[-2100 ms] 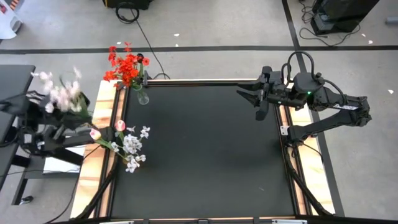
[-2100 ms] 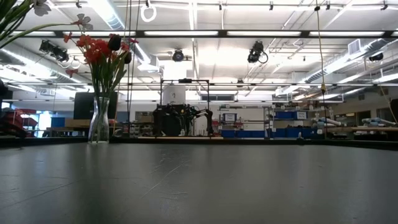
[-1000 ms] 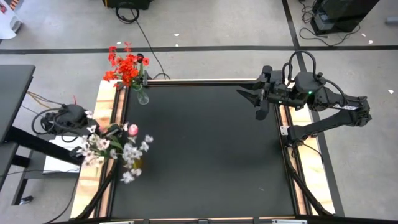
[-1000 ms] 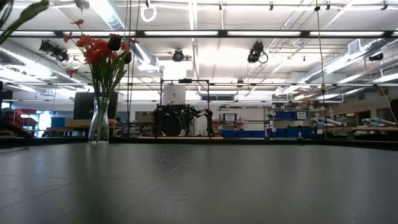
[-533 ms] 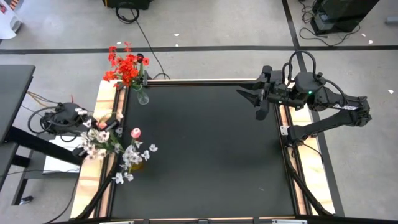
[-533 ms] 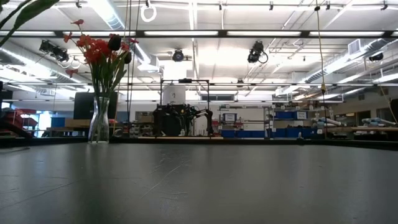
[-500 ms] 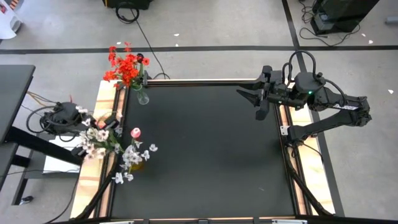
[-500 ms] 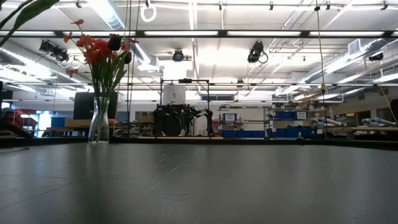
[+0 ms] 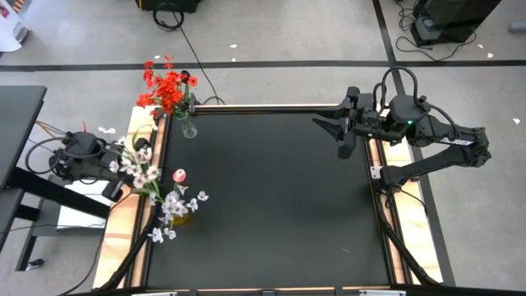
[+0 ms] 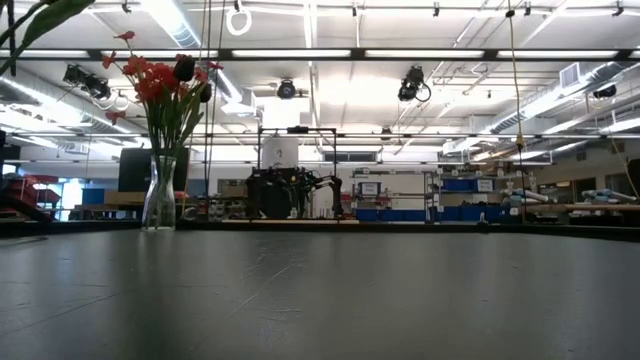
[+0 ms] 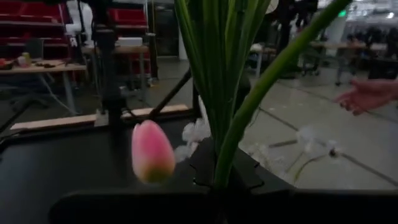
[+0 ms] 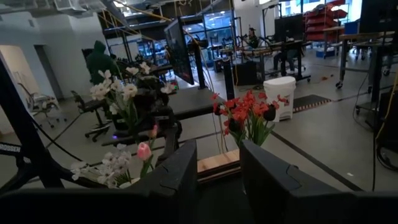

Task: Sort flowers into vase by color
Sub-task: Put the white flowers into the yellow vase

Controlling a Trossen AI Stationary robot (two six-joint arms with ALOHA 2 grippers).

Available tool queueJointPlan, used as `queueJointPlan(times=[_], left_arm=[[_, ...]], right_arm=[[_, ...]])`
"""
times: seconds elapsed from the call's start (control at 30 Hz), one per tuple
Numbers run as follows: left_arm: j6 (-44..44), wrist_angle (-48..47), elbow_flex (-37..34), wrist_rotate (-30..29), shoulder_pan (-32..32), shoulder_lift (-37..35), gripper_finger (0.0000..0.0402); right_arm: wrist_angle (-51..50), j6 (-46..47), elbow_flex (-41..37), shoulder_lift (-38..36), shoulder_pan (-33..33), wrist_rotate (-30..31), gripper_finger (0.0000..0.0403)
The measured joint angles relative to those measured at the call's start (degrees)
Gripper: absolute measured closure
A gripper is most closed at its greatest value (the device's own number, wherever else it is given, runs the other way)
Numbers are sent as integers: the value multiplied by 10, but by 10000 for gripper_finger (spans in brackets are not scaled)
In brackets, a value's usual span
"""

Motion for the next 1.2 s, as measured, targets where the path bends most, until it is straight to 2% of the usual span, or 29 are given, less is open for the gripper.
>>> queueJointPlan(times=[0.13,0.53,0.73,1.0,1.2], left_arm=[[23,6,-25,22,8,0,388],[-40,39,-50,45,8,0,388],[-68,30,-97,175,8,-3,388],[-65,91,-97,172,8,-3,388],[-119,122,-88,163,8,-3,388]], right_arm=[[0,0,0,0,0,0,273],[0,0,0,0,0,0,273],[0,0,0,0,0,0,273],[1,0,0,0,0,0,273],[2,0,0,0,0,0,273]])
